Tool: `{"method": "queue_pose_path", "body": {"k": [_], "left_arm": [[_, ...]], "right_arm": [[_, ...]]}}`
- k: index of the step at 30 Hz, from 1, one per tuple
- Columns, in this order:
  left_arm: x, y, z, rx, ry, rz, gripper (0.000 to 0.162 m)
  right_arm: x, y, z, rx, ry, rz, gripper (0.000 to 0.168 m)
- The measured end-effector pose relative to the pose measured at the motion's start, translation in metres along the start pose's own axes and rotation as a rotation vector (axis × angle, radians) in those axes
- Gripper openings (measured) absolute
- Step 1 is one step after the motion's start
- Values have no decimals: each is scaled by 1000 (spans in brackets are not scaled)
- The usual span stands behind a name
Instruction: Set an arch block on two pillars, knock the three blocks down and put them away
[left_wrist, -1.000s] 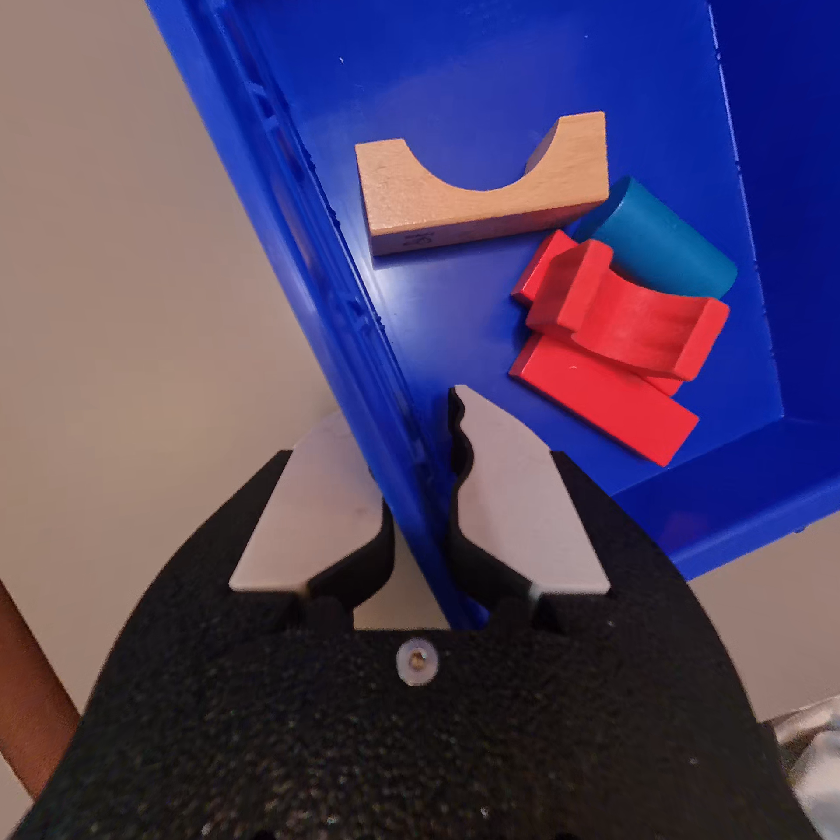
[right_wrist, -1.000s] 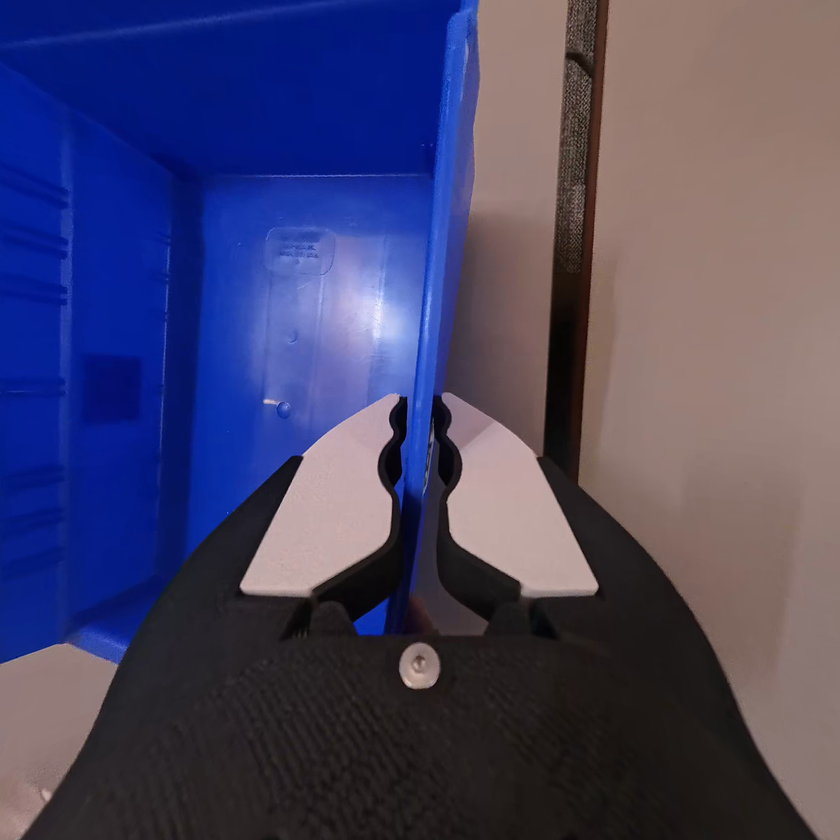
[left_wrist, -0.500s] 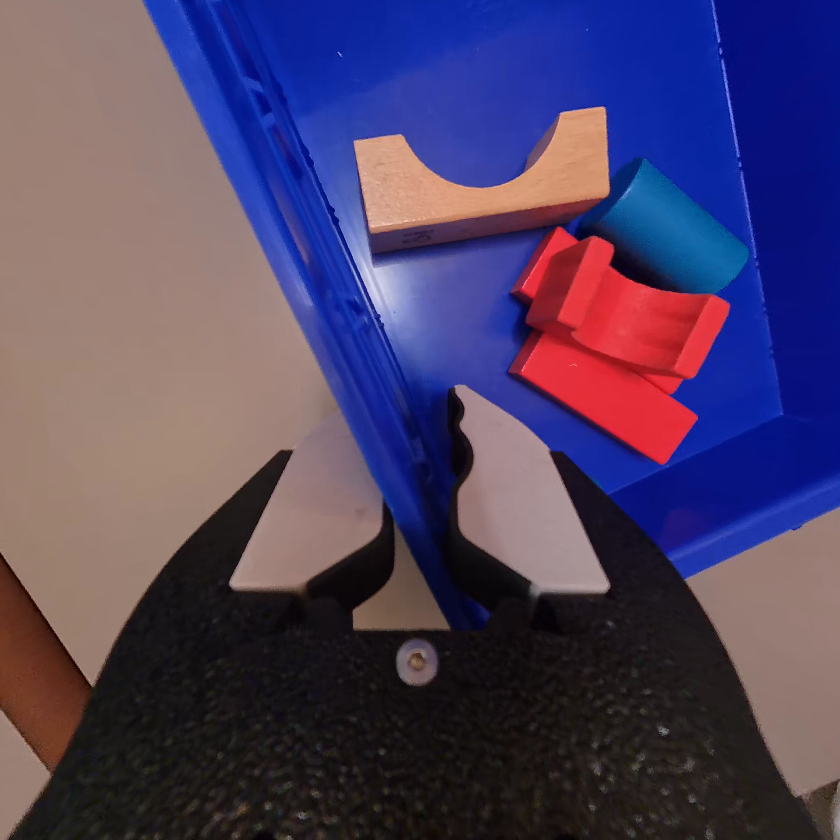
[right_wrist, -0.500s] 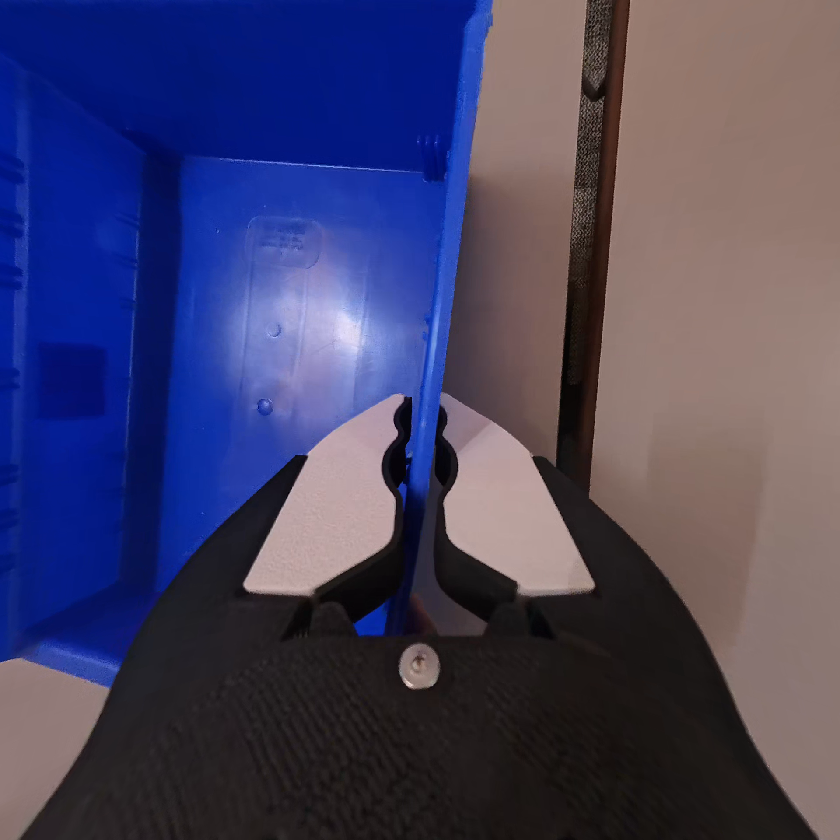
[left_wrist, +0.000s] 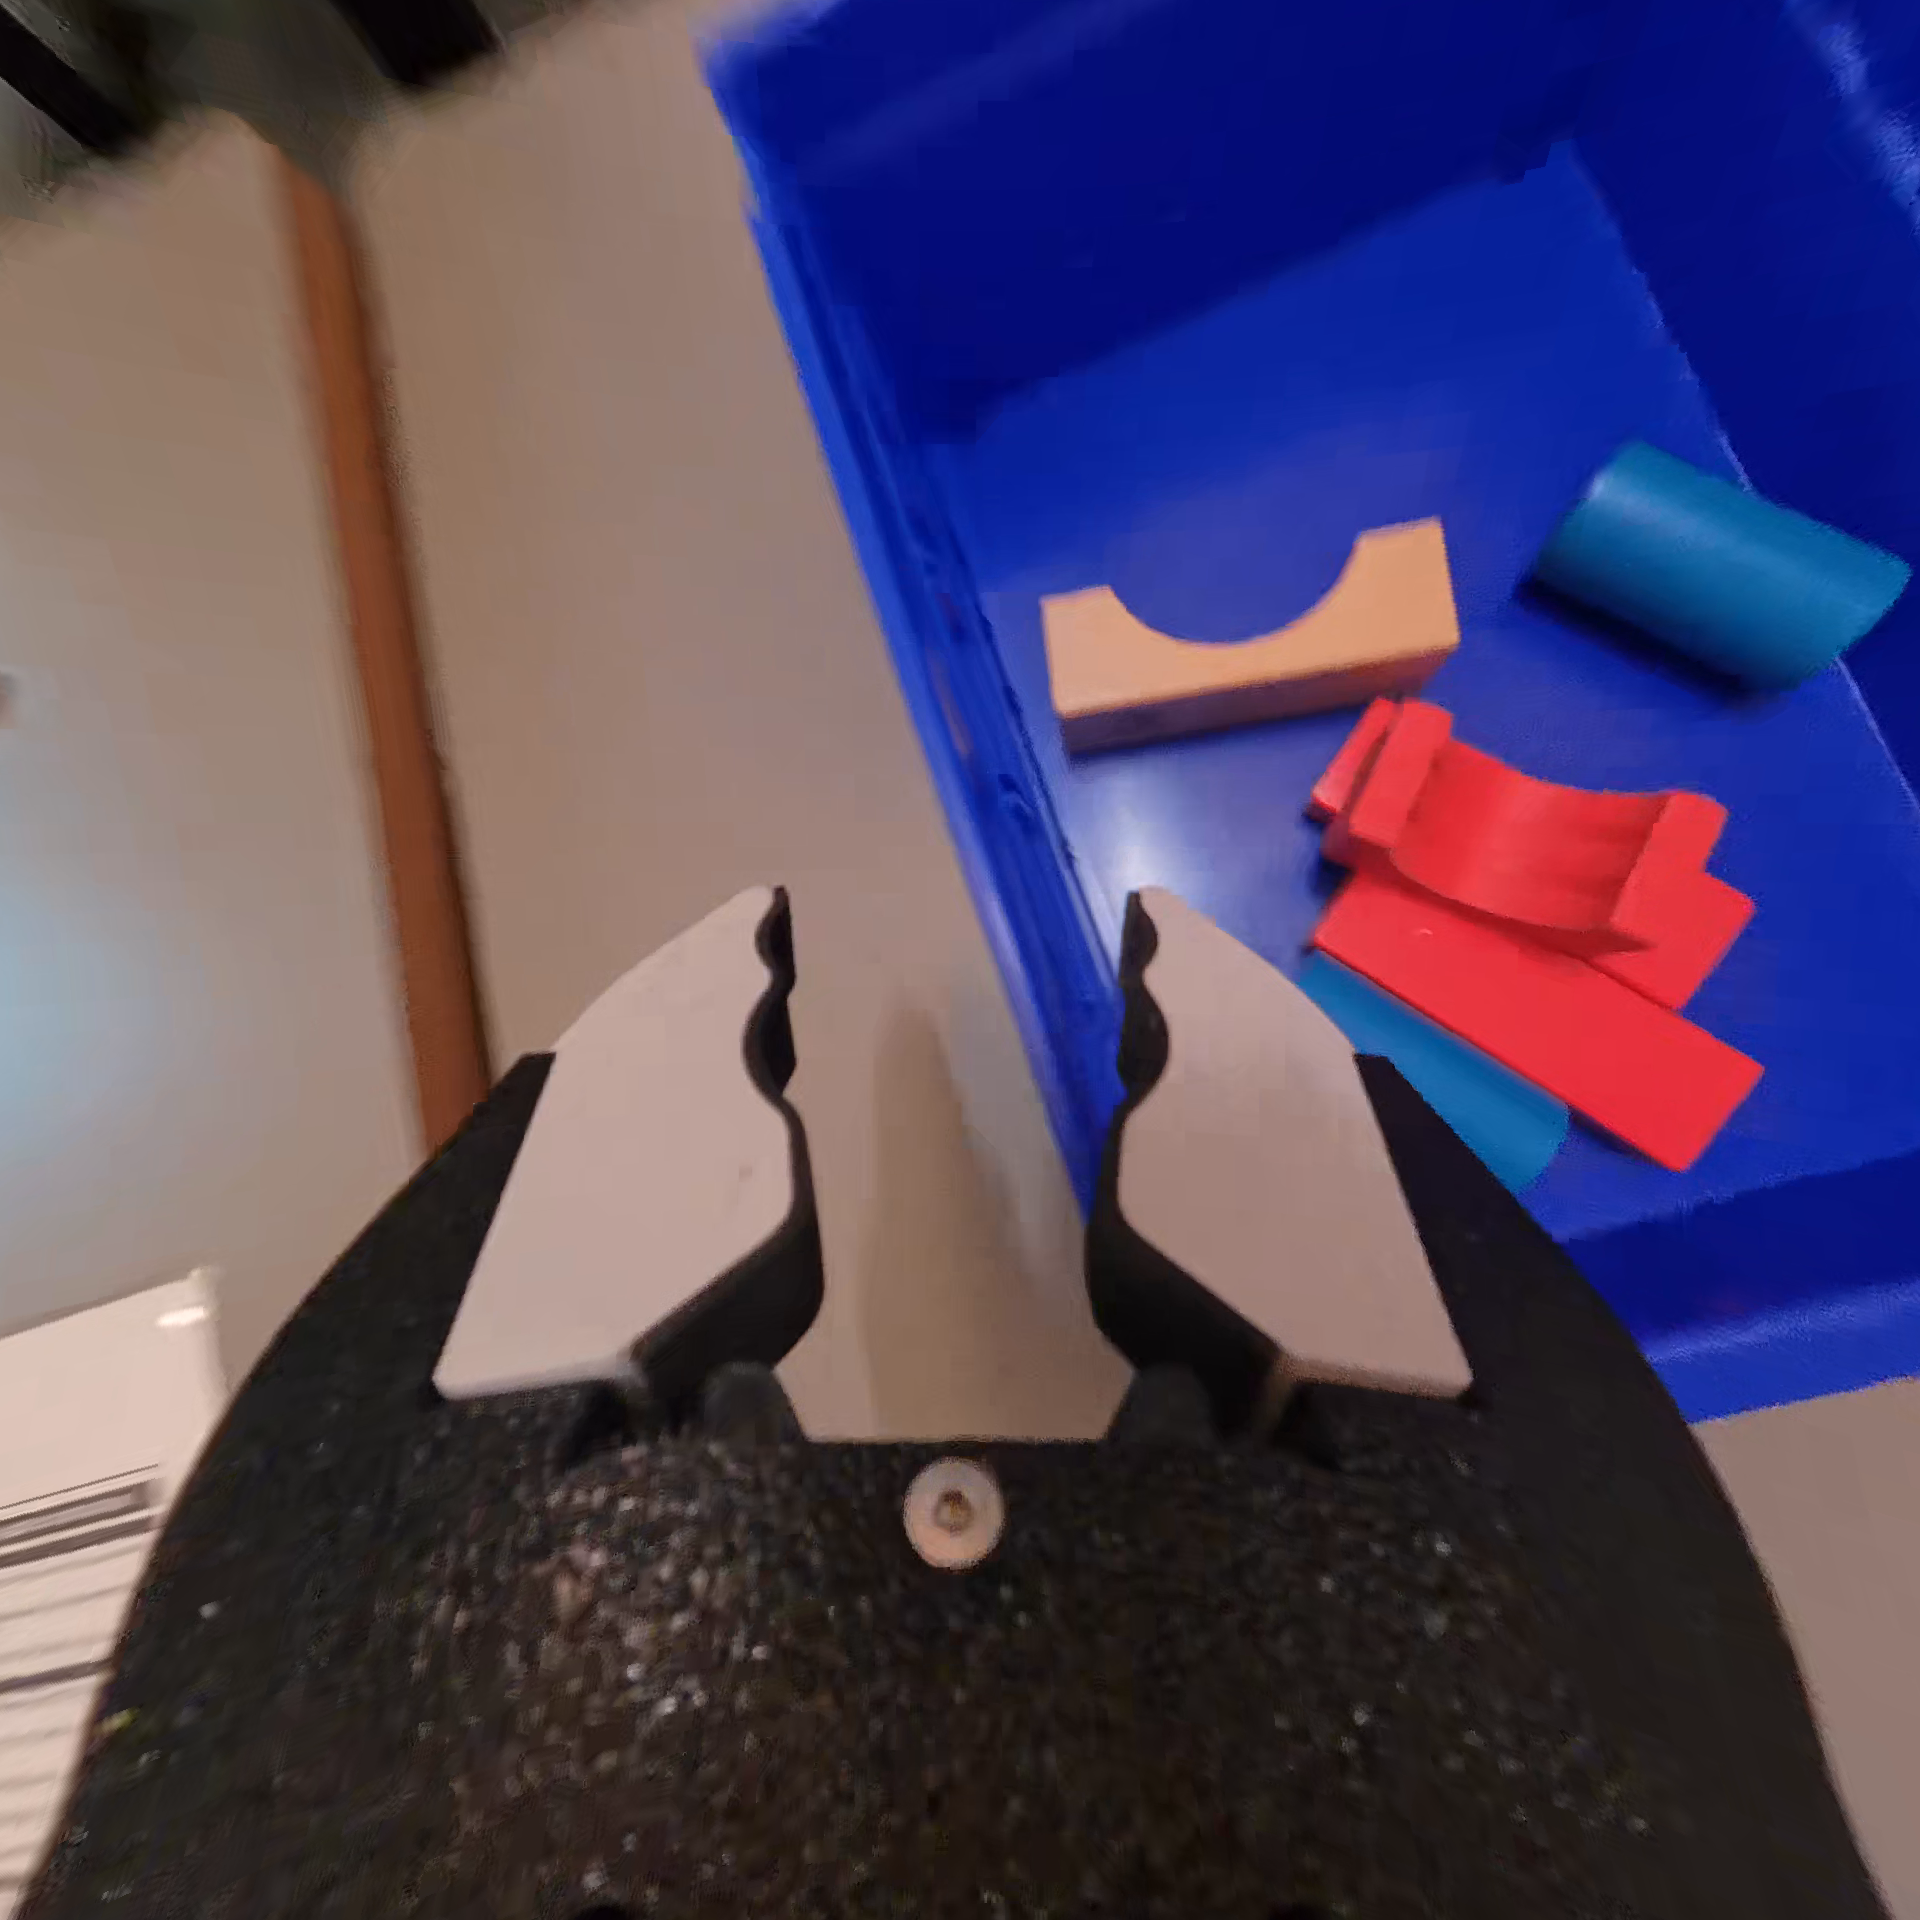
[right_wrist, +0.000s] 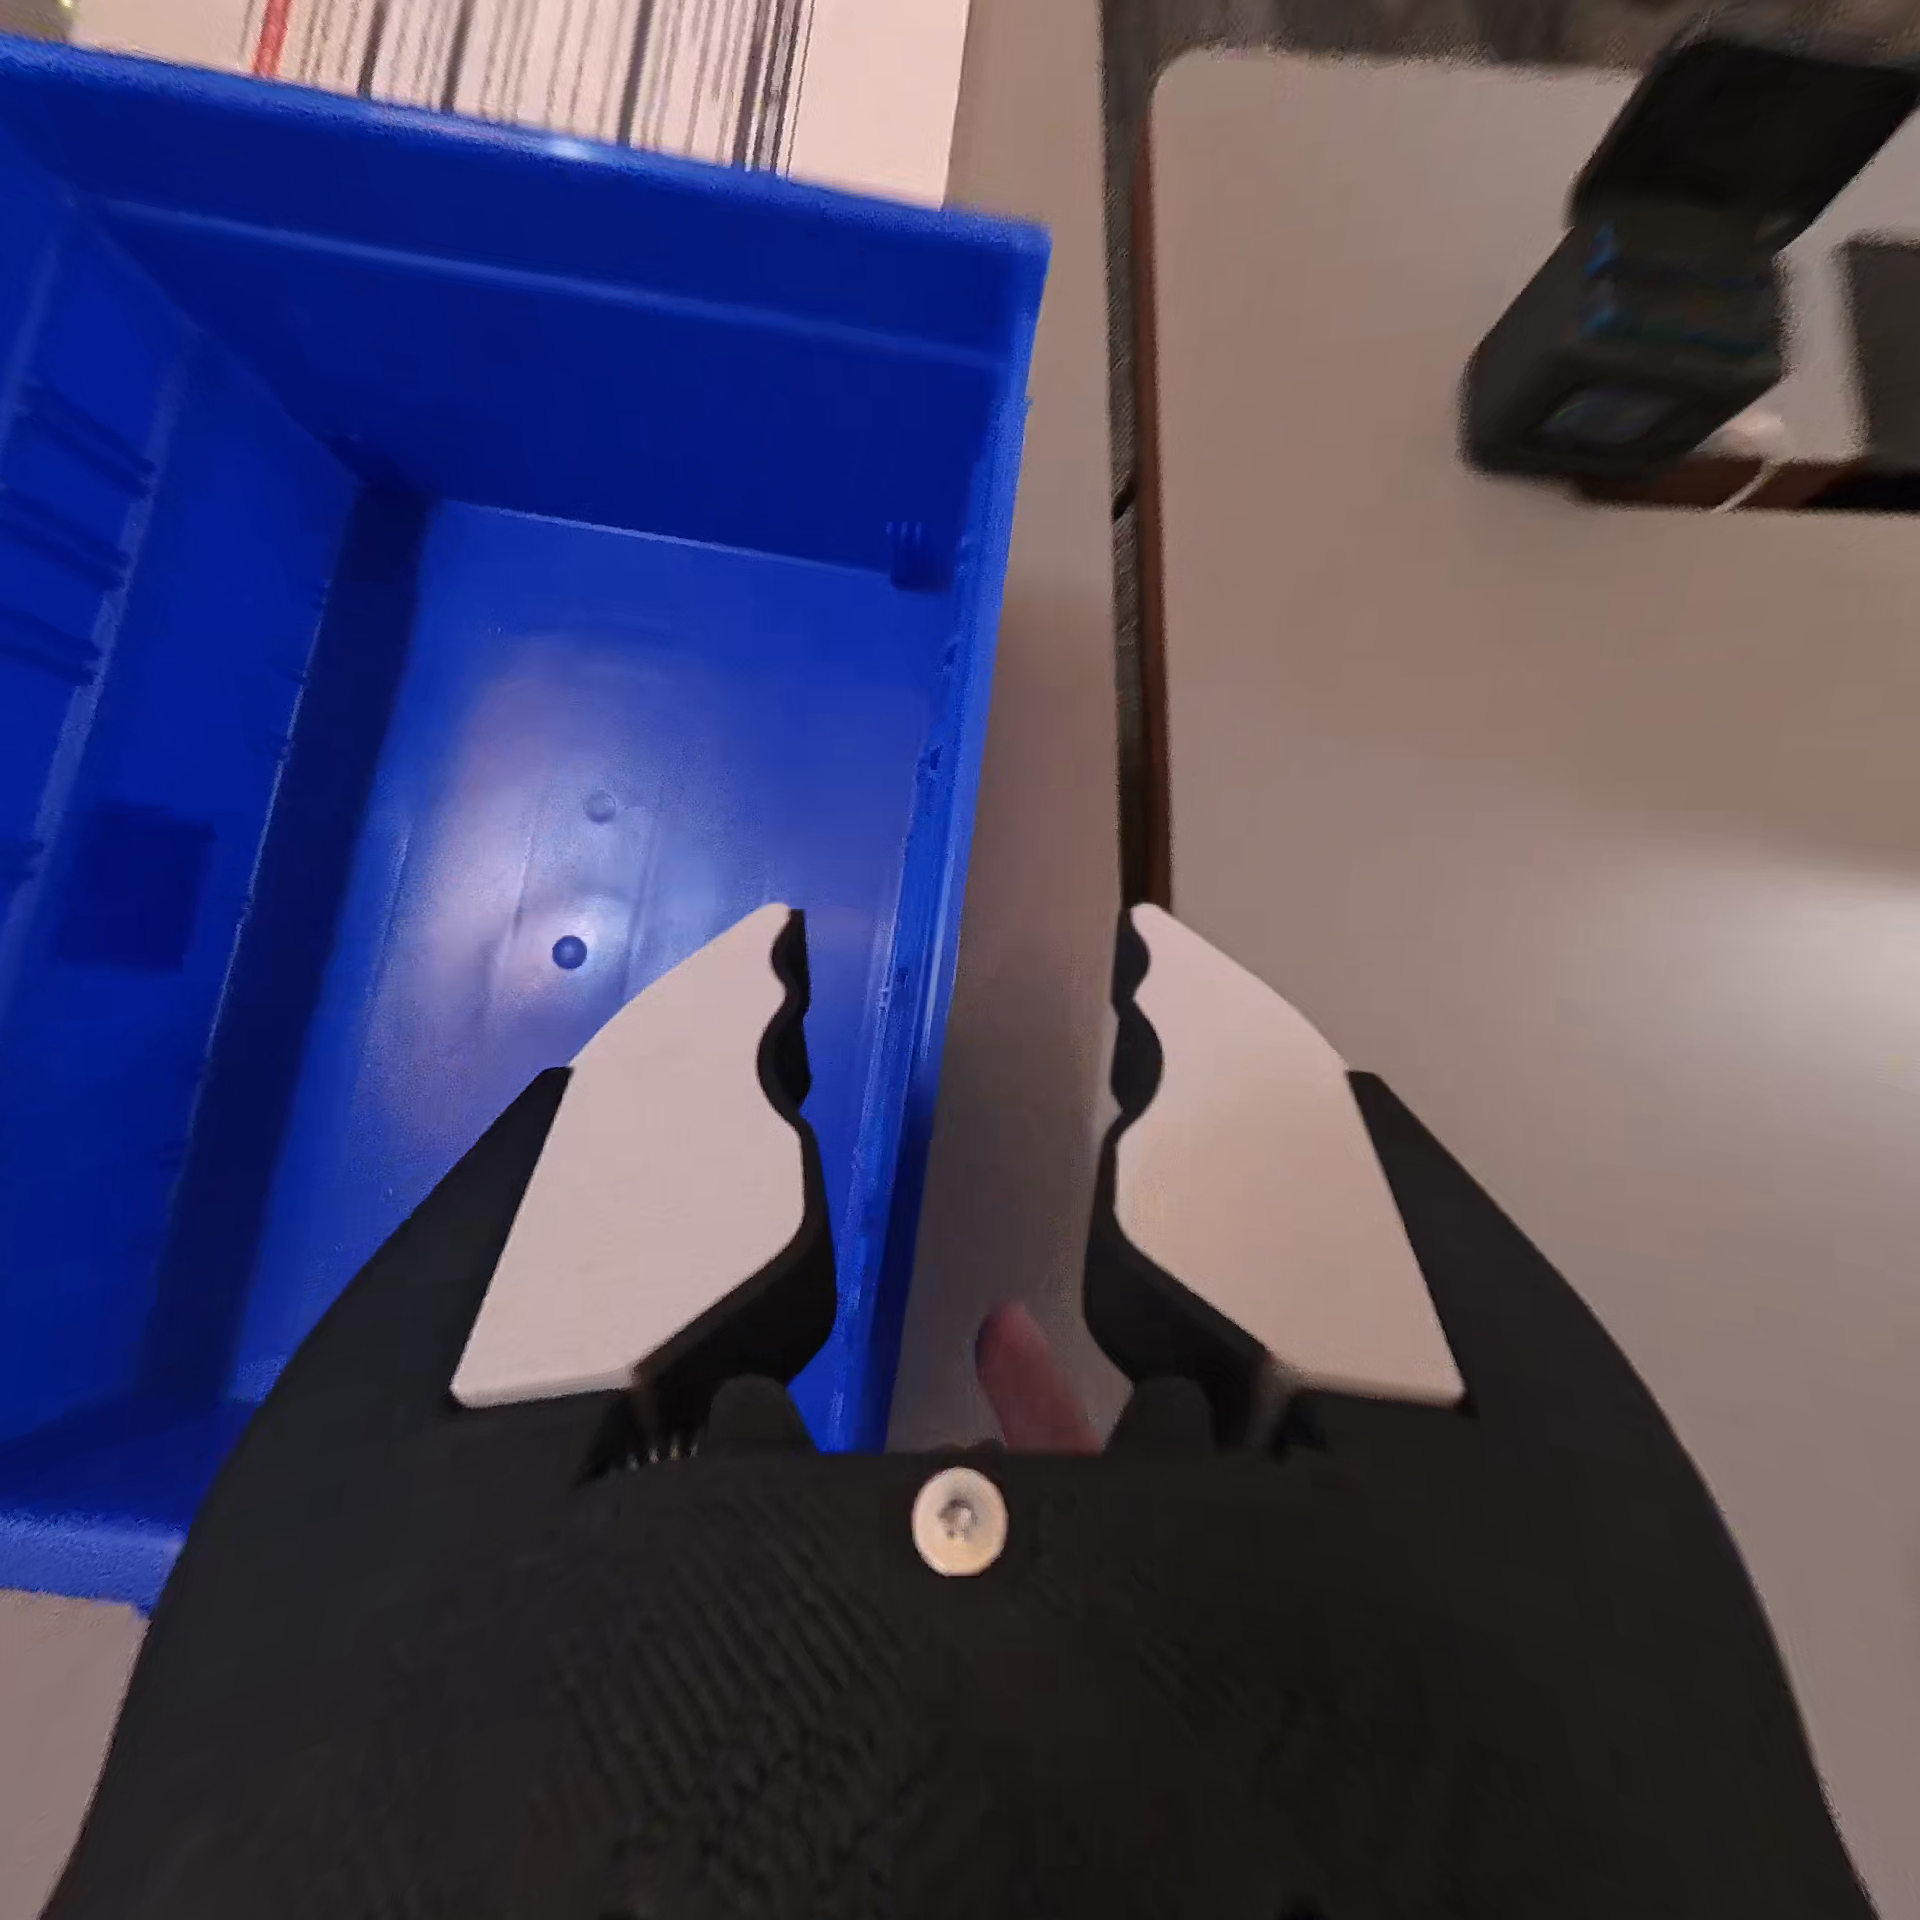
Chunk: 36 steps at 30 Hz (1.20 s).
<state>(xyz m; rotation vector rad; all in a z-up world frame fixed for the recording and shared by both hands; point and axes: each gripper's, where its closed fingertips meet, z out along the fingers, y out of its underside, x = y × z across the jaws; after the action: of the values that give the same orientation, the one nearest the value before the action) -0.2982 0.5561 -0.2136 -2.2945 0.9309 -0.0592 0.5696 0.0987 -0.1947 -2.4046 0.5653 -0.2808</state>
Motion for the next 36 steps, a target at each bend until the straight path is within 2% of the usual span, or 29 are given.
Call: {"method": "queue_pose_path", "body": {"k": [1,3,5,7,8,12,16,20,23,26,29,36], "left_arm": [[-8,-10,-13,65,-61,20,62],[-19,-32,-44,221,-173,61,72],[-19,-52,-74,391,-214,75,94],[-8,-64,-93,538,-166,37,94],[0,-67,-97,584,-106,9,94],[29,-67,-95,605,82,-79,82],[67,-68,-89,461,243,-113,75],[89,-76,-90,346,303,-113,65],[110,-74,-82,184,355,-108,65],[125,-58,-60,-70,366,-82,66],[136,-44,-39,-300,384,-166,67],[144,-52,-4,-514,433,-328,53]], "right_arm": [[-1,-4,-13,32,23,-26,61],[-14,-15,-41,127,33,-60,63],[-50,-22,-69,231,-72,-70,72],[-103,-22,-99,334,-264,-69,85],[-130,-21,-113,380,-355,-61,86],[-213,3,-149,486,-570,-62,88],[-266,39,-158,464,-641,-86,87],[-297,69,-160,437,-663,-134,88],[-310,84,-162,443,-670,-152,87],[-319,98,-161,416,-677,-166,86],[-322,110,-161,391,-666,-197,86],[-320,134,-157,348,-631,-273,85]]}}
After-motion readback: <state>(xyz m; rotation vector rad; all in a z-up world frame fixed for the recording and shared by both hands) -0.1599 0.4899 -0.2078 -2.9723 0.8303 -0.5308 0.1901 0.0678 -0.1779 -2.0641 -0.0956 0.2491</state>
